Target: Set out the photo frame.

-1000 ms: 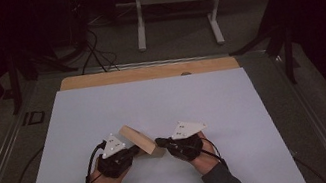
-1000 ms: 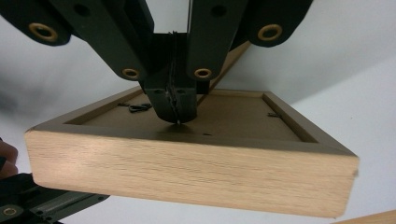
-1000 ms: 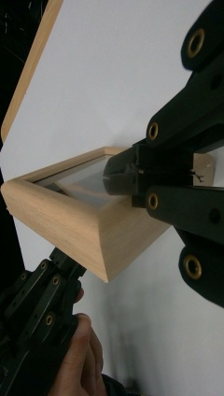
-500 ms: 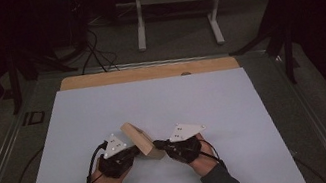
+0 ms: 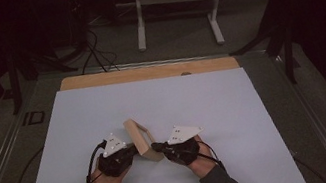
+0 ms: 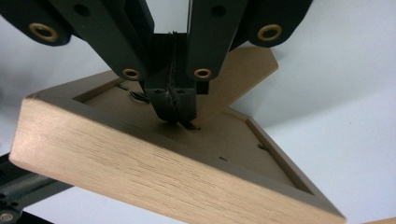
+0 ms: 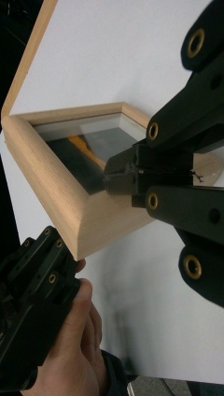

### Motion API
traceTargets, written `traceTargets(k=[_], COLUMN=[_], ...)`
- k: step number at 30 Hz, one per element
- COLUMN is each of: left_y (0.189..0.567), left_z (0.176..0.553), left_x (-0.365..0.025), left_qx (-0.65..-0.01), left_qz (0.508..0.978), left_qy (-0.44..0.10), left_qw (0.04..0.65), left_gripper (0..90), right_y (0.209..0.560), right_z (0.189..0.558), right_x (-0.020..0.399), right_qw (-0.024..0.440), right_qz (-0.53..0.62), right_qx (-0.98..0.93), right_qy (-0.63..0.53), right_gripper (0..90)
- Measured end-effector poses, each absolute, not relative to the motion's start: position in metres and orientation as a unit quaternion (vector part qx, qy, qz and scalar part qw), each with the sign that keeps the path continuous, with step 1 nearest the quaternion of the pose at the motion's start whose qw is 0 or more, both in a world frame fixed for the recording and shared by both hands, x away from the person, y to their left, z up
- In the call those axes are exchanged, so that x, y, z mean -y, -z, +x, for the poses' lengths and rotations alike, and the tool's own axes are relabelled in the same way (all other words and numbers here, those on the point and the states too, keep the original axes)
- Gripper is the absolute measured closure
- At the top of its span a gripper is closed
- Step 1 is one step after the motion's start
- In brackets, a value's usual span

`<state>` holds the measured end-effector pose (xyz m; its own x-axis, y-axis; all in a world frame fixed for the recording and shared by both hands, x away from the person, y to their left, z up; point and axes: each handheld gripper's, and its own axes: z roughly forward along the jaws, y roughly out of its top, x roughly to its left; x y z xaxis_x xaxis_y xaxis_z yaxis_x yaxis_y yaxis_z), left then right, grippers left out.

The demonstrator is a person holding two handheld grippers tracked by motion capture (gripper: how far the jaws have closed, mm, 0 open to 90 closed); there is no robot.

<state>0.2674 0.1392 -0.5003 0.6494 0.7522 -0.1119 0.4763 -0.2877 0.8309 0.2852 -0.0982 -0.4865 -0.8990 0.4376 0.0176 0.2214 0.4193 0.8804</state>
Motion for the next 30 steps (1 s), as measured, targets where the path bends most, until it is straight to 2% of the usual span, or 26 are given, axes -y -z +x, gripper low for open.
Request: traceTargets(k=[30], left_y=[0.504], left_z=[0.272], left_x=[-0.144], left_qx=[-0.405], left_qz=[0.779], left_qy=[-0.156], left_qw=[0.453], left_gripper=[89.6], right_y=[0.490], right_z=[0.276], right_x=[0.085], right_qw=[0.103], right_qz=[0.186], right_qx=[-0.839], right_qy=[-0.500], right_gripper=[89.7])
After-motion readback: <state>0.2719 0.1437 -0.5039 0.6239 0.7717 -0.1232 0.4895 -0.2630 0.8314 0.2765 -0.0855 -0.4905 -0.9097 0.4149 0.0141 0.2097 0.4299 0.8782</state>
